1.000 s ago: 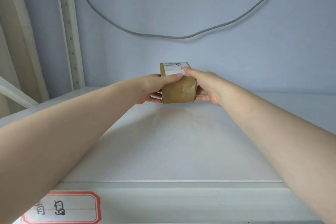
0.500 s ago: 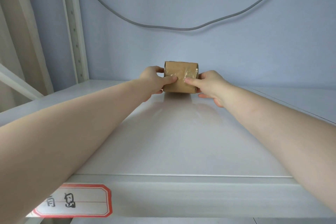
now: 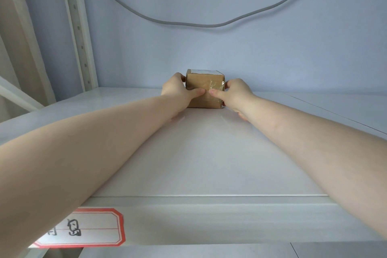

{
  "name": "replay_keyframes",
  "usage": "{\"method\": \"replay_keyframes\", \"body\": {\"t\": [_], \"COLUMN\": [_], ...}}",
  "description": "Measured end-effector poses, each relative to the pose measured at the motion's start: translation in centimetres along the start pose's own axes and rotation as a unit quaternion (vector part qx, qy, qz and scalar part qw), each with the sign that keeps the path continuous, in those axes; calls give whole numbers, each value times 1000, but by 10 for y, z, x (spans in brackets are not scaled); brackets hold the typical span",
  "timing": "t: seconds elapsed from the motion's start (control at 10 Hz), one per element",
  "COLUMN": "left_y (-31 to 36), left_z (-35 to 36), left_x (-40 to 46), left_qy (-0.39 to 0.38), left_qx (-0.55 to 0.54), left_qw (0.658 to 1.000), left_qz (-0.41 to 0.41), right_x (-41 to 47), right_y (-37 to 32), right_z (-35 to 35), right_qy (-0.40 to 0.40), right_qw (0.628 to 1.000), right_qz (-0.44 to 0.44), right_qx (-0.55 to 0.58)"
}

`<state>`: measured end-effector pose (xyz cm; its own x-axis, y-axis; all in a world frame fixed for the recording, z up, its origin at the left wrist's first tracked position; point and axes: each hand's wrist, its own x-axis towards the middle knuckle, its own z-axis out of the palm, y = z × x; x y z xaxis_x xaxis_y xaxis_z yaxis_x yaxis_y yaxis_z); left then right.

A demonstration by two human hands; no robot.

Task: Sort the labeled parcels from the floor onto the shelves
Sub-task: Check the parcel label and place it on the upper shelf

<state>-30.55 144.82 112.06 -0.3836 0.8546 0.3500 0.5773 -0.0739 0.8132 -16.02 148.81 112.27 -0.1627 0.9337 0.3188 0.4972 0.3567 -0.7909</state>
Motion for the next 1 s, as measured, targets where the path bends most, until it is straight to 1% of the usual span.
{"method": "replay_keyframes", "body": {"t": [0.2, 0.6, 1.0], "left_y": [-3, -3, -1], "left_z": [-2, 0, 1], "left_x": [2, 2, -3], "left_qy": [0, -2, -5], "left_qx": [-9, 12, 20], "left_qw": [1000, 1000, 1000], "left_qz": [-1, 19, 9], "right_x": [6, 7, 4], "right_y": [4, 6, 5], "right_z": [0, -2, -3], "right_qy": [-8, -11, -6], "right_qw": [1000, 1000, 1000], "right_qz": [7, 1, -1], "right_qx": [14, -2, -23]}}
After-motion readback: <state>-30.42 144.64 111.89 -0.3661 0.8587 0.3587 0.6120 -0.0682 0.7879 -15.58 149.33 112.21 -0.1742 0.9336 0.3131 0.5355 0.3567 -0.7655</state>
